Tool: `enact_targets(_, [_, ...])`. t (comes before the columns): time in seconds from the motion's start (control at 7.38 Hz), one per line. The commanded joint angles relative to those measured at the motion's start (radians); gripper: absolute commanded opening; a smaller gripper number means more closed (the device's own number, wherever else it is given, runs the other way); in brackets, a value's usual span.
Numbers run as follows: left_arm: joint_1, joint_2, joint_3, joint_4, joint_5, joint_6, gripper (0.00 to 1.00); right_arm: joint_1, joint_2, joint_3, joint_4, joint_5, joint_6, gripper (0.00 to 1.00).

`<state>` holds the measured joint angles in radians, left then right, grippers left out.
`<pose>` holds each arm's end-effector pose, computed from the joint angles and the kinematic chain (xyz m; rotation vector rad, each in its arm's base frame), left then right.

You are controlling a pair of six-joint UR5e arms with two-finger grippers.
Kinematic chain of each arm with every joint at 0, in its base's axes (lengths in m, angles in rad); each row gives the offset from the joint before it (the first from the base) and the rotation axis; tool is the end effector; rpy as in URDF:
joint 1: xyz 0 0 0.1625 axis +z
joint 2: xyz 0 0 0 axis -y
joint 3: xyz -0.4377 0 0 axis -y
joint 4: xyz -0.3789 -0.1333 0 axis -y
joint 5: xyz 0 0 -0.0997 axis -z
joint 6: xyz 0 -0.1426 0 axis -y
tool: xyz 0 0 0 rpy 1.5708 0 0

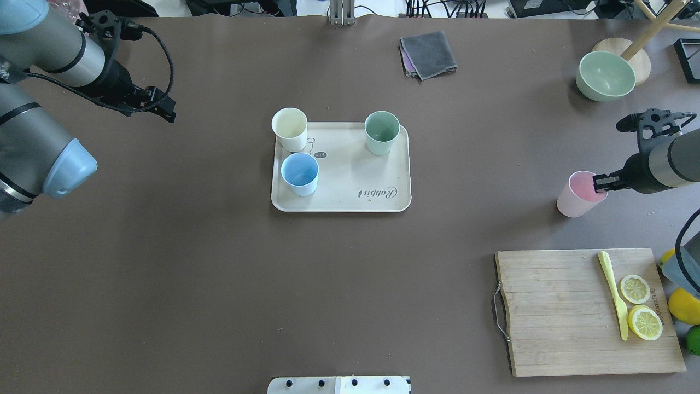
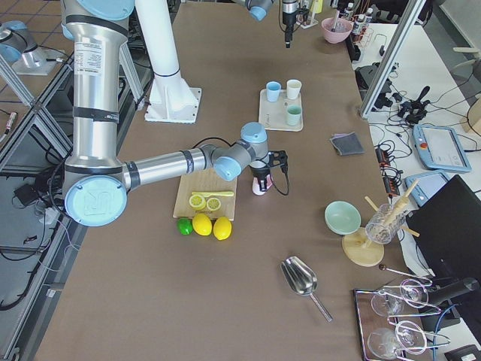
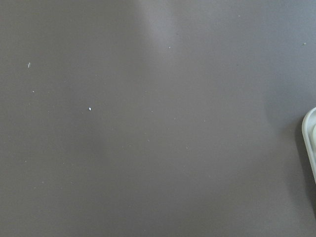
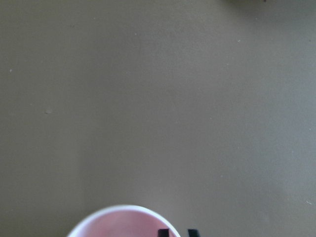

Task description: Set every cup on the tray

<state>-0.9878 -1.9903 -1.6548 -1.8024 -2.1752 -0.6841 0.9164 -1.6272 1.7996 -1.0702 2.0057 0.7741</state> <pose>0.3213 -0.5821 0.3996 0.2323 0.8850 0.1281 -0.2506 -0.4470 0.5735 0.2262 -0.7491 -0.0328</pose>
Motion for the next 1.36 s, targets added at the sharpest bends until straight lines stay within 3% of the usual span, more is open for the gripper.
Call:
enact_targets(0.0, [0.000, -0.002, 0.001, 0.000, 0.000, 0.000, 0.98, -0.001, 0.083, 0.041, -0.029, 0.039, 0.089, 0.00])
enact_targets(0.27, [0.001, -0.004, 0.003, 0.000, 0.000, 0.000, 0.98, -0.057, 0.276, 0.082, -0.226, 0.027, 0.280, 0.00])
enact_targets(0.54, [0.001, -0.008, 0.006, 0.000, 0.000, 0.000, 0.98, -0.245, 0.535, 0.054, -0.444, -0.146, 0.510, 0.00])
enact_targets(0.81, [0.003, -0.010, 0.009, 0.000, 0.000, 0.002, 0.98, -0.344, 0.683, -0.046, -0.488, -0.233, 0.605, 0.00])
enact_targets(1.08, [0.002, -0.010, 0.007, 0.000, 0.000, 0.000, 0.98, -0.349, 0.753, -0.141, -0.481, -0.243, 0.602, 0.00])
enact_targets(1.22, [0.003, -0.007, 0.006, -0.002, 0.000, -0.002, 0.98, -0.349, 0.747, -0.143, -0.481, -0.255, 0.590, 0.53])
